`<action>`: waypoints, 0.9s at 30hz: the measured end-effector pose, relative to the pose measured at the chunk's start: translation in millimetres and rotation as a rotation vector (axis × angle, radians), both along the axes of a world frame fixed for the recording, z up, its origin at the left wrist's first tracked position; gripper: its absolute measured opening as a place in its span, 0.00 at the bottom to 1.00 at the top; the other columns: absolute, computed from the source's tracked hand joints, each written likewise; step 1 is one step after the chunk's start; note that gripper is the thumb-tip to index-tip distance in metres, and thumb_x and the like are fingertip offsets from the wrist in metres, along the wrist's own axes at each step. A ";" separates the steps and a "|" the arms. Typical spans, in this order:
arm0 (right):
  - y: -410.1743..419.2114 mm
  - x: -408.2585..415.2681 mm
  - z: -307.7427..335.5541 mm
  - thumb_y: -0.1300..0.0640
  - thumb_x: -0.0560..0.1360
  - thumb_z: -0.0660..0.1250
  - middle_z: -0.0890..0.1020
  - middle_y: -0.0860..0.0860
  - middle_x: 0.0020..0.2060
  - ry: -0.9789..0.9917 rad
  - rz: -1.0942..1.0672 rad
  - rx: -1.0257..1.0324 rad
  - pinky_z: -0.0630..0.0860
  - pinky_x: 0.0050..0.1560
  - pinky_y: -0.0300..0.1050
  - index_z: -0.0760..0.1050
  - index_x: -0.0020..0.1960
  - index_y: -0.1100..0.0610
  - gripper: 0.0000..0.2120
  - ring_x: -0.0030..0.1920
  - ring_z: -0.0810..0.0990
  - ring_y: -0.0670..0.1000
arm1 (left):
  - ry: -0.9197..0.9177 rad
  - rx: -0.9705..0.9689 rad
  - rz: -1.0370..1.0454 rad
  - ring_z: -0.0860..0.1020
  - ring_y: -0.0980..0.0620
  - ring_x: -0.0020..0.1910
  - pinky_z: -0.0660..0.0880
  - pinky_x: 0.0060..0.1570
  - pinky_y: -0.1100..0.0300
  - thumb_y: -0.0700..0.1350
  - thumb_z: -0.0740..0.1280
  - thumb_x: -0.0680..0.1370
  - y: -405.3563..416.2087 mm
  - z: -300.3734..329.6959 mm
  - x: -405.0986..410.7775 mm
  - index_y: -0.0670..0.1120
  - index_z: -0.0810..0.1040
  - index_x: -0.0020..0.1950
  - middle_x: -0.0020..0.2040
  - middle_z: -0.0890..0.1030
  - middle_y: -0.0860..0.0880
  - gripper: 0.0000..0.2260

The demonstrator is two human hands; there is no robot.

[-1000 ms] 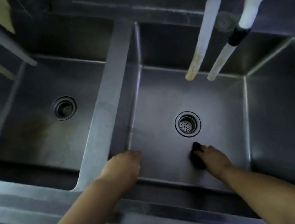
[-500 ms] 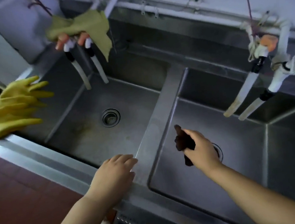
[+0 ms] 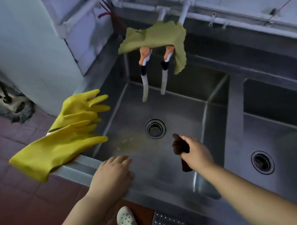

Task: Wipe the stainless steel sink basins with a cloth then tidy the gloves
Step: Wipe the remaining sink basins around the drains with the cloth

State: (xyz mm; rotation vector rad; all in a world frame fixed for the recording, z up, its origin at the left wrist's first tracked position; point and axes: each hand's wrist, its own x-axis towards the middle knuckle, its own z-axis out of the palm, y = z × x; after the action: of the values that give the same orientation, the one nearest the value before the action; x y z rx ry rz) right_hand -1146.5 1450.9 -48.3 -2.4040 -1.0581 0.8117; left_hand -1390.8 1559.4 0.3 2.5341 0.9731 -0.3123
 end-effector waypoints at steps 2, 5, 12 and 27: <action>5.2 -6.8 -21.5 0.58 0.73 0.66 0.73 0.47 0.66 -0.047 -0.011 -0.127 0.70 0.56 0.40 0.67 0.70 0.47 0.26 0.62 0.75 0.50 | 0.013 -0.009 -0.040 0.64 0.52 0.71 0.62 0.67 0.57 0.50 0.58 0.79 20.7 -8.8 -7.7 0.52 0.66 0.72 0.73 0.66 0.54 0.20; 3.1 -5.7 -50.4 0.61 0.74 0.65 0.70 0.50 0.69 -0.068 0.065 -0.276 0.67 0.61 0.40 0.65 0.72 0.49 0.28 0.66 0.71 0.52 | 0.006 -0.016 -0.115 0.66 0.51 0.70 0.63 0.65 0.58 0.50 0.59 0.79 43.6 -24.3 -5.4 0.53 0.68 0.71 0.72 0.67 0.54 0.19; -2.6 -1.3 -117.5 0.49 0.80 0.59 0.41 0.52 0.77 0.323 0.322 -0.854 0.49 0.76 0.51 0.48 0.77 0.49 0.31 0.77 0.45 0.57 | -0.018 -0.073 -0.231 0.67 0.50 0.68 0.65 0.63 0.58 0.48 0.59 0.78 67.6 -60.5 38.7 0.53 0.69 0.69 0.71 0.69 0.53 0.19; 75.6 87.7 -226.4 0.46 0.81 0.50 0.33 0.52 0.75 0.007 -0.101 -0.617 0.37 0.72 0.59 0.36 0.76 0.44 0.29 0.75 0.32 0.56 | 0.267 -0.144 -0.264 0.66 0.47 0.68 0.64 0.65 0.54 0.45 0.58 0.76 113.0 -174.3 146.3 0.49 0.63 0.72 0.71 0.67 0.50 0.23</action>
State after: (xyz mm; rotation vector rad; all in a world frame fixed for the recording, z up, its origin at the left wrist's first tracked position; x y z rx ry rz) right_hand -1058.8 1526.4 -274.7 -2.9166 -0.7455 1.2516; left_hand -1244.5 1672.3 -174.0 2.5291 0.6737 -0.7863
